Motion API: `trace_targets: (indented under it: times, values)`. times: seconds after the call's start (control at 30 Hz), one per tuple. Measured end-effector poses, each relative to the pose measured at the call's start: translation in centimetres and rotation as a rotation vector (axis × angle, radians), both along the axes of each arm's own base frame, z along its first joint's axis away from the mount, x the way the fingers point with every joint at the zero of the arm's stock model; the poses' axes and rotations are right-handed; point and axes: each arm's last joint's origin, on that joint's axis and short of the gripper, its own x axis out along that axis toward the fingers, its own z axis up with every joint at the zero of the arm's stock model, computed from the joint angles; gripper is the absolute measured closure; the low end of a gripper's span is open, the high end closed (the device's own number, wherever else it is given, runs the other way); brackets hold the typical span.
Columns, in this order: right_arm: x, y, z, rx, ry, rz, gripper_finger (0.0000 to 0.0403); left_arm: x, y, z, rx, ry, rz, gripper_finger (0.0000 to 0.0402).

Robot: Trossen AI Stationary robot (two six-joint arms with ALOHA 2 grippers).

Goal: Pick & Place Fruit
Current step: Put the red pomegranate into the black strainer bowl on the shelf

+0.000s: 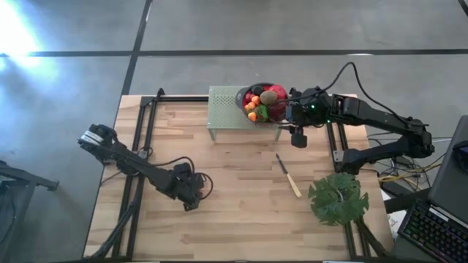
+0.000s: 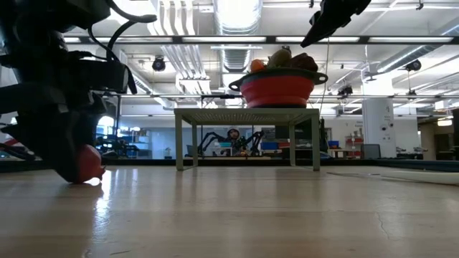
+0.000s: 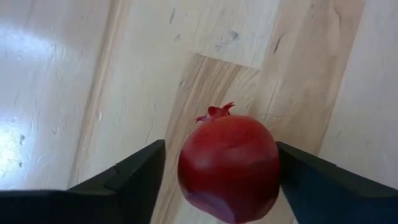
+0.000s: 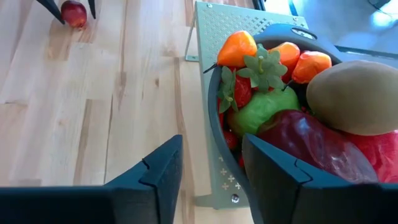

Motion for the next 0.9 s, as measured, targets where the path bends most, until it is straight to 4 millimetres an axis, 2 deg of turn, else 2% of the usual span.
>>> trace_targets:
  times: [0.37,0.5,0.67,0.9]
  values:
    - [0.0,0.0,0.0,-0.001,0.001,0.001,0.0277,0.0,0.0,0.0,-0.009,-0.001,0.011,0.0194]
    - [0.0,0.0,0.0,-0.005,0.002,0.005,0.0288,0.1,-0.1,0.2,-0.017,-0.007,0.011,0.0197]
    - [0.0,0.0,0.0,-0.019,0.006,0.018,0.0300,1.1,-0.2,1.5,-0.024,-0.052,0.003,0.0187]
    - [0.0,-0.2,0.0,-0.037,0.005,0.025,0.0316,3.7,0.2,4.7,0.053,-0.164,-0.080,0.0191]
